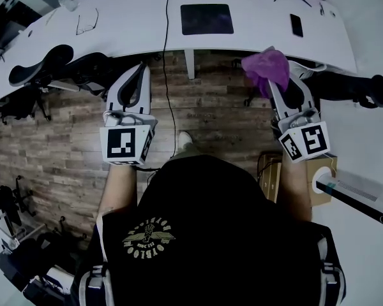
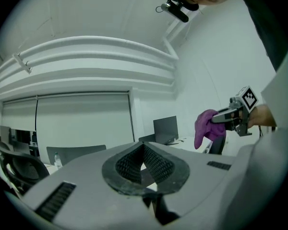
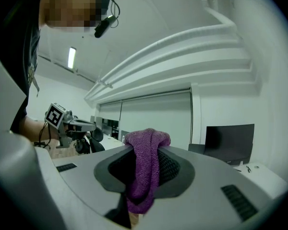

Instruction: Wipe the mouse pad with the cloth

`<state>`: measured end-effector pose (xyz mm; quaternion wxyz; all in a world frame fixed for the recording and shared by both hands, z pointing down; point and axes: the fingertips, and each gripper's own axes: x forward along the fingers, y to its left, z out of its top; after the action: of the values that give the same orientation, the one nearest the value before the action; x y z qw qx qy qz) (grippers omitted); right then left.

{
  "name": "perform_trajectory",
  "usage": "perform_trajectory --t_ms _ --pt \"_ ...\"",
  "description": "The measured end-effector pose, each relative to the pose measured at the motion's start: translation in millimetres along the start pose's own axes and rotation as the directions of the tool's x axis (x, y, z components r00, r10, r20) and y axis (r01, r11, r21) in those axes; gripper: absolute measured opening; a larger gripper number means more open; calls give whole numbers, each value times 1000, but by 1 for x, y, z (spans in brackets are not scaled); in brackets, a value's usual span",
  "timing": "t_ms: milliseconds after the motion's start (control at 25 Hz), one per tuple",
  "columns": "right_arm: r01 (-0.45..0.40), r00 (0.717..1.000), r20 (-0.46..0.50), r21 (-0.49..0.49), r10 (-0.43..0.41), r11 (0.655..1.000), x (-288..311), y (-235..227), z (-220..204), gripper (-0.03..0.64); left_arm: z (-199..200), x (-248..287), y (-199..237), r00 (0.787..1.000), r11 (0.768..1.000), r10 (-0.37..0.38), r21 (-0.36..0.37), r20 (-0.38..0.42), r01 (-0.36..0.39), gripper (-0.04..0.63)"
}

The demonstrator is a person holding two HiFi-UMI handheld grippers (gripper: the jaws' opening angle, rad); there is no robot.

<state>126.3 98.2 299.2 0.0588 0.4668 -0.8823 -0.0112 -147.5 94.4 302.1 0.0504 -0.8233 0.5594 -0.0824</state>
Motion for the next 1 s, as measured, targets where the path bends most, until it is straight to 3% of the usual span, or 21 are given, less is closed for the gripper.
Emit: perform_trajectory --t_ms 160,360,760,1000 --pt "15 1000 6 -29 -15 999 9 2 14 86 4 8 11 999 999 -31 7 14 31 2" --pt "45 999 17 -51 -44 998 24 2 33 86 22 20 39 996 999 -32 37 88 29 2" --pt "74 997 -20 -109 -76 991 50 22 51 86 -3 35 79 993 996 -79 -30 82 82 3" --pt "86 996 -16 -136 -89 987 51 22 65 87 -8 33 78 992 994 -90 -54 84 95 2"
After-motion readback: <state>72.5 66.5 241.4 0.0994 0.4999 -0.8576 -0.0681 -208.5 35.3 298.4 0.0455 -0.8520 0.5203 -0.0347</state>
